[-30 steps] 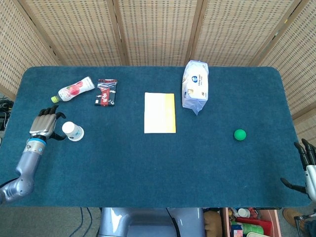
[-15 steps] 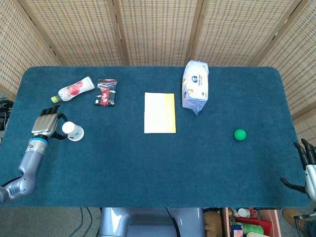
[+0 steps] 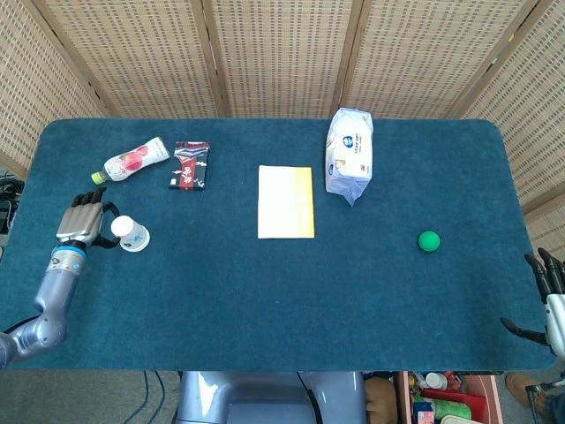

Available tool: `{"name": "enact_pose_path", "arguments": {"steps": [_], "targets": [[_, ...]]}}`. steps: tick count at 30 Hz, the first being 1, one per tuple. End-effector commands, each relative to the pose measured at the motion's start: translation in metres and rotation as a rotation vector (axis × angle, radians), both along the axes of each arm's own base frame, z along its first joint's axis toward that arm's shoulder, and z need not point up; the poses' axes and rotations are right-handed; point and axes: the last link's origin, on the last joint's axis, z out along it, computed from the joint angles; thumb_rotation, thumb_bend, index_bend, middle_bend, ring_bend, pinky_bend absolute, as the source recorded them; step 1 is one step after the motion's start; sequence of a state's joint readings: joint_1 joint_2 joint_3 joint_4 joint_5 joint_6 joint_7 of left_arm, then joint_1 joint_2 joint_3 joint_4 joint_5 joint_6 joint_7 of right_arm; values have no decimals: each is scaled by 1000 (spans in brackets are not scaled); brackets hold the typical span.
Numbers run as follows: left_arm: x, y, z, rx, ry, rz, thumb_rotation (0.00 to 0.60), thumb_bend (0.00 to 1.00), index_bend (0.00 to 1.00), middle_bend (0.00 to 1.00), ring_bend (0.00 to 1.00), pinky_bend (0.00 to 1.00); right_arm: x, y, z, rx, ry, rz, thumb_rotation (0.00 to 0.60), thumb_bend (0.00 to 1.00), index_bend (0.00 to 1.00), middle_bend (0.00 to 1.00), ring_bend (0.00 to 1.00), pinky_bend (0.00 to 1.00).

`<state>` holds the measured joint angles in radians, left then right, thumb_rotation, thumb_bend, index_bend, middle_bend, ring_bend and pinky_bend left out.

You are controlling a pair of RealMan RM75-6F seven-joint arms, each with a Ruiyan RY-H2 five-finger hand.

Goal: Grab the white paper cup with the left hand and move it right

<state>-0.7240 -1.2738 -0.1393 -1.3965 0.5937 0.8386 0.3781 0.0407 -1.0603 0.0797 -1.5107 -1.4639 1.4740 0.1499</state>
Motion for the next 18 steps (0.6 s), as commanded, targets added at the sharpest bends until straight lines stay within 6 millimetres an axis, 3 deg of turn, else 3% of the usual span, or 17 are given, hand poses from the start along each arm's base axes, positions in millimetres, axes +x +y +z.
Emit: {"name": "enact_pose_path", "arguments": {"steps": [1,11,18], "targets": [[1,0,1,3,-3,2,600,290,394,0,0,0,0,0,0,0,-1,0,600,0,0,0,0,0],[11,-4,23,33,-27,-31,600,290,394,0,0,0,0,0,0,2,-2,0,600,0,0,0,0,0],[32,-15,47,56,-61,-112,600,290,394,0,0,0,1,1,0,1,-6,4,600,0,0,0,0,0]]}}
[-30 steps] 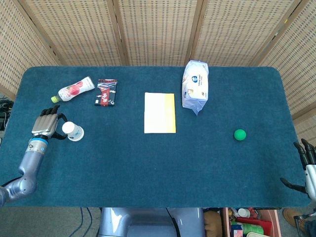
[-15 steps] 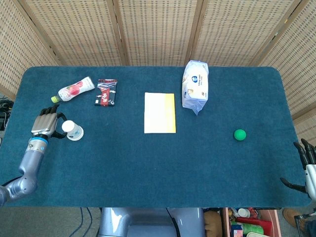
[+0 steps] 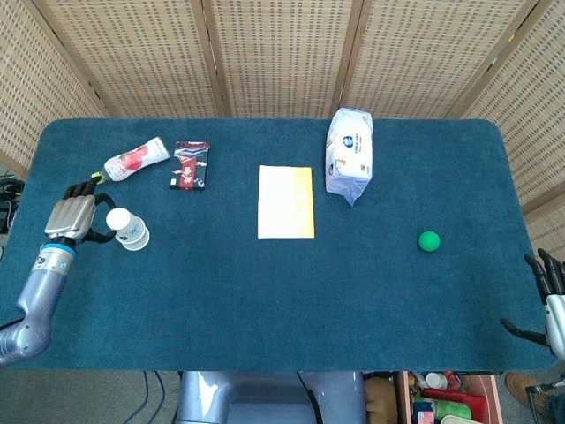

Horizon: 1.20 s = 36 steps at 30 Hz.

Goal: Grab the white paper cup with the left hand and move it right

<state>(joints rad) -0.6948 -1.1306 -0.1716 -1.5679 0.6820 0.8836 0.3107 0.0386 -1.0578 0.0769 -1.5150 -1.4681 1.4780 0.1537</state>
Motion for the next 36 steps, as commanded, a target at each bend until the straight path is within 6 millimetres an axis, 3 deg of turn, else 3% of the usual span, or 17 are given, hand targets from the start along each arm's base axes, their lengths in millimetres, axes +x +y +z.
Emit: {"name": "enact_pose_path", "arguments": {"steps": [1,6,12,25,34,36], "targets": [[12,-8,16,23,-14,-53,600,290,394,0,0,0,0,0,0,0,-1,2,600,0,0,0,0,0],[34,-23,29,25,-36,-136,600,291,395,0,0,0,1,1,1,1,-5,6,600,0,0,0,0,0],[44,-26,16,-8,-43,-156,600,290,394,0,0,0,1,2,3,-1,-10,4,600,0,0,0,0,0],[26,-4,-46,-66,-73,-54,600,291,394,0,0,0,-1,1,-1,11,3,-5,600,0,0,0,0,0],[14,3,-66,-72,-90,-13,600,291,390,0,0,0,-2,0,-1,13,0,-12,600,0,0,0,0,0],[14,3,-67,-74,-96,-10,600,290,326,0,0,0,-2,-1,-1,12,0,-13,600,0,0,0,0,0]]}}
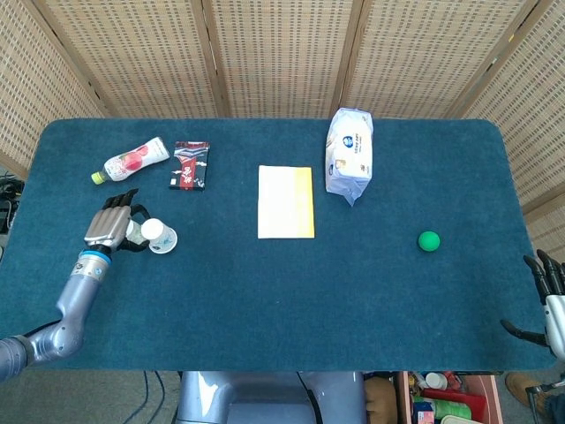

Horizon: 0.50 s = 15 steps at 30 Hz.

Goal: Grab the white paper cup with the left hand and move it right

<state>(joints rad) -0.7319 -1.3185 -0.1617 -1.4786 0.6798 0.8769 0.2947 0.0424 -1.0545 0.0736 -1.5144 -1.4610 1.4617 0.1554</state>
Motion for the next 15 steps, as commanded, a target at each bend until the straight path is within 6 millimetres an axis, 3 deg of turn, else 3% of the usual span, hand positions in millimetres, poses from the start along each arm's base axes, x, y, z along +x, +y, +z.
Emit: {"name": "enact_pose_path", "arguments": {"steps": [1,4,6,11,15], "targets": [[0,0,-2,-5,-16,6,600,290,234,0,0,0,0,0,0,-1,-1,-1,600,0,0,0,0,0],[0,1,0,0,-16,2,600,290,12,0,0,0,0,0,1,-4,-5,0,600,0,0,0,0,0],[3,-1,3,2,-28,-1,600,291,0,0,0,0,0,0,1,-4,-6,1,600,0,0,0,0,0],[17,-23,44,79,-80,-92,600,290,0,0,0,0,1,2,3,-8,-12,8,600,0,0,0,0,0],[11,-49,71,150,-37,-160,600,240,0,0,0,0,3,4,6,-16,-18,13,600,0,0,0,0,0]]}}
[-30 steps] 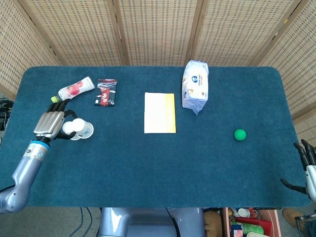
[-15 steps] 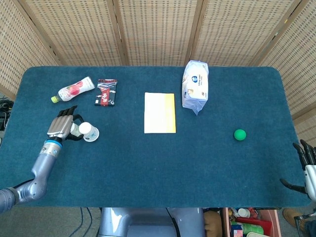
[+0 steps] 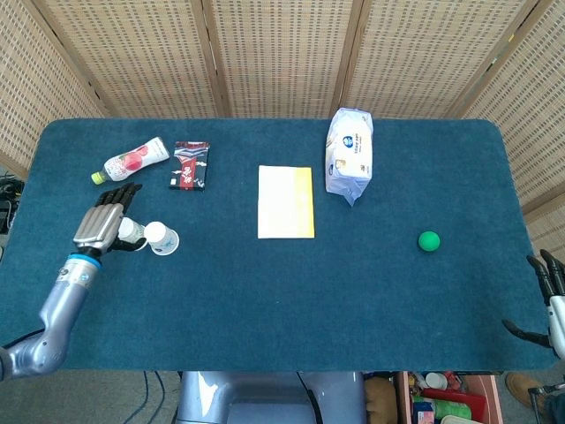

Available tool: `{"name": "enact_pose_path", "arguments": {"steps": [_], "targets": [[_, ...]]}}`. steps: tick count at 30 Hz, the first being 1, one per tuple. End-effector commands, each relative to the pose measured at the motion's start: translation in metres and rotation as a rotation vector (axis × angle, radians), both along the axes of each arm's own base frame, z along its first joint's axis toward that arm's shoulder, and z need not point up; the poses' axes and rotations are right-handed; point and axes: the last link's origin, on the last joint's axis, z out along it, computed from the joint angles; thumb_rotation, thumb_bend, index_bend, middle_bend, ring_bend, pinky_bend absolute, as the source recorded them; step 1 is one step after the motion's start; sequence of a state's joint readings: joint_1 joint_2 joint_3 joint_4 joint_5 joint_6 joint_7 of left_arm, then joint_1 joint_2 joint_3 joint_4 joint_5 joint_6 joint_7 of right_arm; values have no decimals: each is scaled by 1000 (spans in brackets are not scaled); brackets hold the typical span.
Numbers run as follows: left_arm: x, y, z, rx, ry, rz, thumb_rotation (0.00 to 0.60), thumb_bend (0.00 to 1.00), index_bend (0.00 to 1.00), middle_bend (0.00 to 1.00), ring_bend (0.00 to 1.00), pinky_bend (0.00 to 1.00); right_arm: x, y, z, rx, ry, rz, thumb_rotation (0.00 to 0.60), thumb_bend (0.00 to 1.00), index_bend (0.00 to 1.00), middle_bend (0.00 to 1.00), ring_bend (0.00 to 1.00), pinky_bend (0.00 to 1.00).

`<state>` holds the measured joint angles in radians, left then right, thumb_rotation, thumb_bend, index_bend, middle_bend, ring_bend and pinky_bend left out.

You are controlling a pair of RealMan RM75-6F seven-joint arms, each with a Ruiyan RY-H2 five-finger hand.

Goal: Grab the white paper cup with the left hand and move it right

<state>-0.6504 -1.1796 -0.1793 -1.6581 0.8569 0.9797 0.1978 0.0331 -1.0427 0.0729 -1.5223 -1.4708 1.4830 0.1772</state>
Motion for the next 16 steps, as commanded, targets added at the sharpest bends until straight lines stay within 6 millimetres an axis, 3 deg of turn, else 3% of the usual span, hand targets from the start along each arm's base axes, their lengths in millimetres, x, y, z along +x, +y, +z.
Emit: {"name": "enact_pose_path", "arguments": {"steps": [1,2,4,9,16], "targets": [[-9,-36,37,98,42,-65,600,191,0,0,0,0,1,2,1,-4,-6,4,600,0,0,0,0,0],[-13,-42,40,109,60,-69,600,155,0,0,0,0,1,2,2,-6,-8,5,600,0,0,0,0,0],[-37,-80,53,143,122,-51,600,103,0,0,0,0,3,4,4,-12,-15,13,600,0,0,0,0,0],[-63,-133,56,199,149,-46,600,94,0,0,0,0,3,7,8,-21,-16,13,600,0,0,0,0,0],[-76,-181,49,244,147,-41,600,93,0,0,0,0,3,11,11,-31,-17,17,600,0,0,0,0,0]]}}
